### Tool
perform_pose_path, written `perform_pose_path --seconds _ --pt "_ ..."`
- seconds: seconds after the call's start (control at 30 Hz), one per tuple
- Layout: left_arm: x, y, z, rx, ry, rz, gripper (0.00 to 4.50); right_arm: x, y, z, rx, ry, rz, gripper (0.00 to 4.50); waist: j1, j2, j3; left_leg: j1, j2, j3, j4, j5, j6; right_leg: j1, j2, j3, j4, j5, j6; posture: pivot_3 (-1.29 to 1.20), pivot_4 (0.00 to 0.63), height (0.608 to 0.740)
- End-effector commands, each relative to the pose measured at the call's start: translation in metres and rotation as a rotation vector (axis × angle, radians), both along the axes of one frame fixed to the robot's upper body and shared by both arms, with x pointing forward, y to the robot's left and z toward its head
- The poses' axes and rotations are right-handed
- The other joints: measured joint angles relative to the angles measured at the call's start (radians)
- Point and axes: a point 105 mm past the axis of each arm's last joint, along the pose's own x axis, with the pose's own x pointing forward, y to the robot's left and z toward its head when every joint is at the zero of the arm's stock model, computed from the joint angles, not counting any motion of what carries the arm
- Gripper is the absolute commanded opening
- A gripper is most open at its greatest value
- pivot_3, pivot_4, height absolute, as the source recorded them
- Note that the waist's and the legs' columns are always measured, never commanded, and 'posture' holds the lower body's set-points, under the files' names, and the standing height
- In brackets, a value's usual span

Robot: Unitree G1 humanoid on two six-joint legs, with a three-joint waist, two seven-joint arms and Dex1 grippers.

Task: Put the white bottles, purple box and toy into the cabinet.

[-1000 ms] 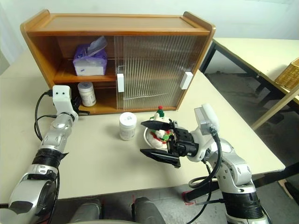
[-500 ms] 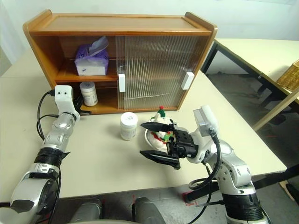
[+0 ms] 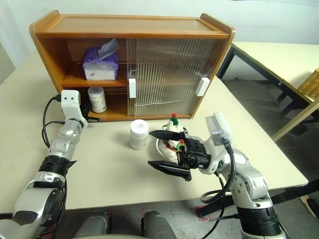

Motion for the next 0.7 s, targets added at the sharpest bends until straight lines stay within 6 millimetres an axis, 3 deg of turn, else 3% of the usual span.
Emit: perform_pose_path --seconds 0.03,0.7 --pt "0.0005 -0.0252 0.0044 0.010 -0.008 -0.078 0.07 0.0011 0.0035 0.0017 -0.013 -0.010 0.012 4.50 0.001 0.000 0.000 0.000 0.000 0.000 0.000 0.000 0.000 0.000 0.000 0.000 0.000 0.000 0.000 -0.10 0.021 0.740" --pt "-0.0080 -0.0303 0.0029 0.033 -0.009 -0.098 0.07 0.0031 0.0094 0.0013 -0.001 -0.014 0.039 4.50 0.010 0.000 0.000 -0.007 -0.001 -0.001 0.000 -0.001 0.001 -0.002 -0.001 0.000 -0.006 0.004 -0.006 -0.09 0.010 0.740"
